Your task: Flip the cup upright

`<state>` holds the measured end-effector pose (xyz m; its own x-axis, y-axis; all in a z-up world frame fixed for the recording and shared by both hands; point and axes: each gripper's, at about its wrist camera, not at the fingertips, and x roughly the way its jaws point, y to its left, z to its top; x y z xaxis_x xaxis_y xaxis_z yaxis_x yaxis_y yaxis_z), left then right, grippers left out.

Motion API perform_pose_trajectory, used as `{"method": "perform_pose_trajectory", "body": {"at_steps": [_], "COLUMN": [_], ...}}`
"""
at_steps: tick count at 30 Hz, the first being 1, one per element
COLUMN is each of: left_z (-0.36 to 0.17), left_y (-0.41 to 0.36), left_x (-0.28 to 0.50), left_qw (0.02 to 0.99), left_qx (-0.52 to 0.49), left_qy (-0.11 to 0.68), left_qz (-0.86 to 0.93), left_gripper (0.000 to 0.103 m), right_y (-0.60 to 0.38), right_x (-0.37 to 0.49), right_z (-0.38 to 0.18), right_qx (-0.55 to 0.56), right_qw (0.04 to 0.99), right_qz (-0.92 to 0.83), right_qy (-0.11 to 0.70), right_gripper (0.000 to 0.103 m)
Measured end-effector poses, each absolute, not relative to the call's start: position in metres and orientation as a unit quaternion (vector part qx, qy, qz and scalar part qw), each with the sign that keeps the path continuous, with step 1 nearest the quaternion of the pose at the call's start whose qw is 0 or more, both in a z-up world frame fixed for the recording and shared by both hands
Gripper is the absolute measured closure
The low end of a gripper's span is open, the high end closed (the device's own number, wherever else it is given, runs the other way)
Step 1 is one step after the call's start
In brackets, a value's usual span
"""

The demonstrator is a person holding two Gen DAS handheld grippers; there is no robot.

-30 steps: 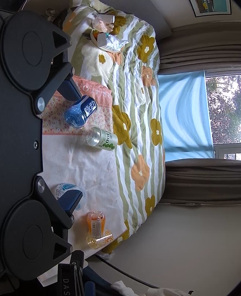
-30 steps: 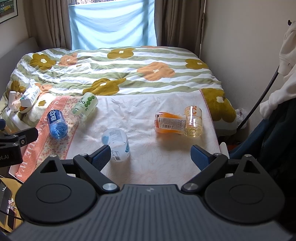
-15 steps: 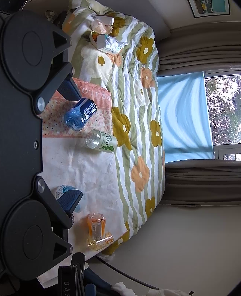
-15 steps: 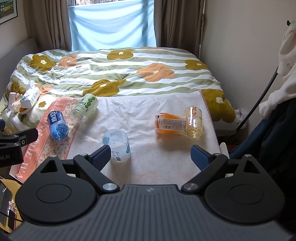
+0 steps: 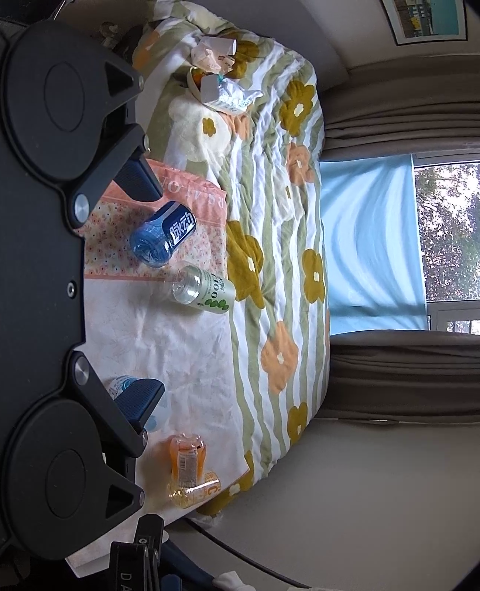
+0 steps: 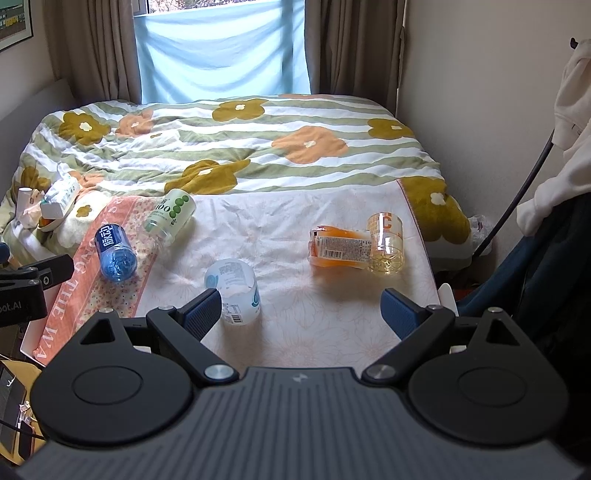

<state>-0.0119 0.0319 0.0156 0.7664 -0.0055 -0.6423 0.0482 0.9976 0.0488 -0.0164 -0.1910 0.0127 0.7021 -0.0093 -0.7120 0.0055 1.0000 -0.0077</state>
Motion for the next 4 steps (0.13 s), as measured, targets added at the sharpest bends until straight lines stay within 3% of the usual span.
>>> {"method": "perform_pose_trajectory", "body": {"at_steps": [4], "left_z": [0.0165], "left_y": [0.0327], "left_x": [-0.0111], "left_qw": [0.940], "left_qx": [0.025], "left_qy": [0.339], "left_qz": [-0.017], "left_gripper": [0.000], "right_y": [-0.1912], "right_x": [-0.0165], "right_z": [0.0125], "right_qx": [-0.002], "right_qw": [0.923], "right_qz": [-0.004], "right_qy": [0.386], "right_gripper": [0.000]}}
